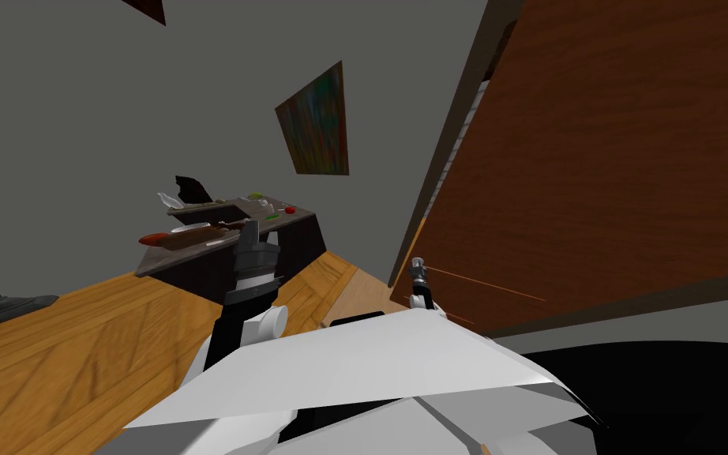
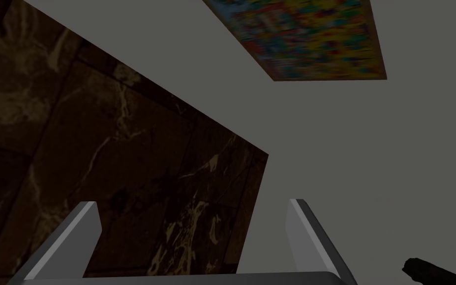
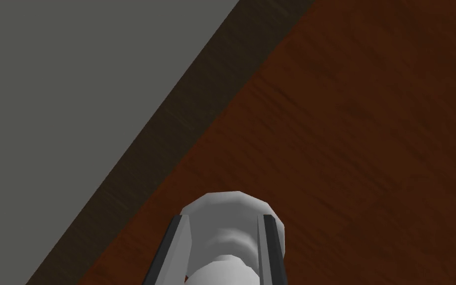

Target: Pull the door open

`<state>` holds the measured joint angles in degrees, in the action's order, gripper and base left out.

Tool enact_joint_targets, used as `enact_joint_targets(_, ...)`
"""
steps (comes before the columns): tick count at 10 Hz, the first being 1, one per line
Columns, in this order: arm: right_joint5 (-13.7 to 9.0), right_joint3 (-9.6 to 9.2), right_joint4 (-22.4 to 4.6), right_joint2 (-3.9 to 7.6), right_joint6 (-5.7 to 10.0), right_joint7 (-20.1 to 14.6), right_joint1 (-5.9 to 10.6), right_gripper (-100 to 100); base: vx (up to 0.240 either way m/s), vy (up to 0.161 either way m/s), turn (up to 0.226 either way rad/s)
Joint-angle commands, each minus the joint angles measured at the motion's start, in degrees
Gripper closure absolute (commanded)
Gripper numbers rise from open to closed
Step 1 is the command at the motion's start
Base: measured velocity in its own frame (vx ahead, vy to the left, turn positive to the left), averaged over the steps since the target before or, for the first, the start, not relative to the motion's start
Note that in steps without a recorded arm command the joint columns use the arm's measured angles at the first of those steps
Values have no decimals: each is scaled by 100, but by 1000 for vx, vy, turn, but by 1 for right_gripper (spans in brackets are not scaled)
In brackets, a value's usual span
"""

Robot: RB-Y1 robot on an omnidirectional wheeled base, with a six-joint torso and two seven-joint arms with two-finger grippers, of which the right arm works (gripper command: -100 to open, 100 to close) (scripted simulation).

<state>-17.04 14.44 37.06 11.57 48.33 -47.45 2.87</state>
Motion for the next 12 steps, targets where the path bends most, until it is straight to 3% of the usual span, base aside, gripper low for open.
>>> enact_joint_targets(1,-44,-13,-131,-27,-45,-286,-13,100,-52,-5,24)
enact_joint_targets(7,-124,-58,-266,7,-42,-1202,126,100,-37,-3,14)
enact_joint_targets(9,-124,-58,-266,7,-42,-1284,126,100,-20,-5,2)
enact_joint_targets(12,-163,-79,-331,24,-40,-1732,193,100,-30,-8,15)
